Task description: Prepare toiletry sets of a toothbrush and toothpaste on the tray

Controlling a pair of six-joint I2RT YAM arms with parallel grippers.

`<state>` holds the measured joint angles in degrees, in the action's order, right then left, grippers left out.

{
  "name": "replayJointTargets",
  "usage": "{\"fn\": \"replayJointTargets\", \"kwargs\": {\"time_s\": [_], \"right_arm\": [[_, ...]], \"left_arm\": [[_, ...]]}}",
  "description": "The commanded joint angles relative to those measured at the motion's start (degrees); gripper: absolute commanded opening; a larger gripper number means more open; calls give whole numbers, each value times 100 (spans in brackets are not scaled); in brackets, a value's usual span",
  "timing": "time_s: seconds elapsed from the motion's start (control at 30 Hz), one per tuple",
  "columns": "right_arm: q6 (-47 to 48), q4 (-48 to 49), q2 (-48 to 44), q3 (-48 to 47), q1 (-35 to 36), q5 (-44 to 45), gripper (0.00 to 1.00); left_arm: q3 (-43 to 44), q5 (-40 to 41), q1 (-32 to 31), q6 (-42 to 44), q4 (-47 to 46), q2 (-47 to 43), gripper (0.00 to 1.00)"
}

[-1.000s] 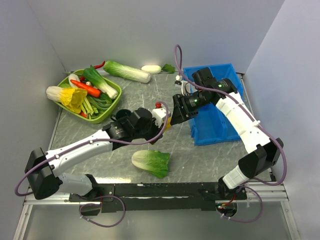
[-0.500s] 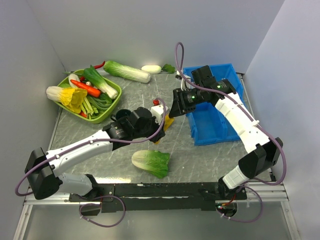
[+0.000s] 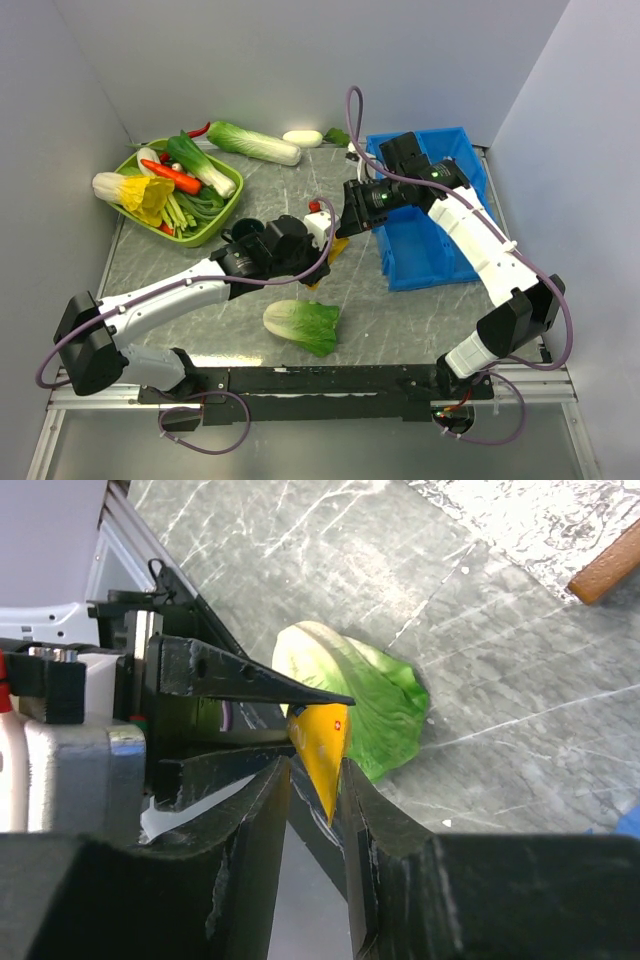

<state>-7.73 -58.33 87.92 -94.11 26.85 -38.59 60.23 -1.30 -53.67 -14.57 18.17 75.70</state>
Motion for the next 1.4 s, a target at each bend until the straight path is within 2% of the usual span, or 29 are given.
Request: {"fn": "replayJointTargets", "kwargs": {"time_s": [0.0, 0.43, 0.53, 0.57, 0.67, 0.7, 0.8, 0.83, 0.9, 0.93, 1.03, 1.17, 1.37], "right_arm": [[122, -47, -38, 24, 75, -123, 34], [184, -135, 173, 24, 92, -87, 35], [219, -144, 225, -29, 92, -140, 27], [245, -144, 234, -55, 110, -175, 18], [237, -144, 278, -99, 101, -219, 2], [245, -144, 287, -108, 101, -228, 0], [201, -83, 270, -143, 101, -210, 0], [184, -56, 243, -143, 101, -202, 0], [123, 58, 191, -143, 101, -105, 0], [96, 110, 112, -126, 92, -44, 0], [17, 278, -37, -152, 101, 316, 0], [-36, 523, -275, -143, 92, 905, 0], [-150, 928, -556, -187, 101, 1898, 0]], "left_arm": [[218, 121, 6, -81, -253, -38, 26], [130, 113, 6, -11, -438, -170, 26], [130, 113, 14, -11, -437, -170, 26], [121, 112, 6, -2, -446, -178, 27], [121, 121, 6, -2, -446, -179, 27], [121, 113, 6, -11, -446, -179, 27], [112, 295, 6, -72, -429, -187, 37], [95, 367, 6, -90, -437, -205, 47], [59, 455, 6, -178, -446, -249, 60], [51, 568, 6, -213, -438, -266, 75], [68, 850, 41, -397, -289, -319, 92], [235, 921, 164, -599, 45, -354, 99], [-1, 684, 752, -836, 116, -915, 97]]}}
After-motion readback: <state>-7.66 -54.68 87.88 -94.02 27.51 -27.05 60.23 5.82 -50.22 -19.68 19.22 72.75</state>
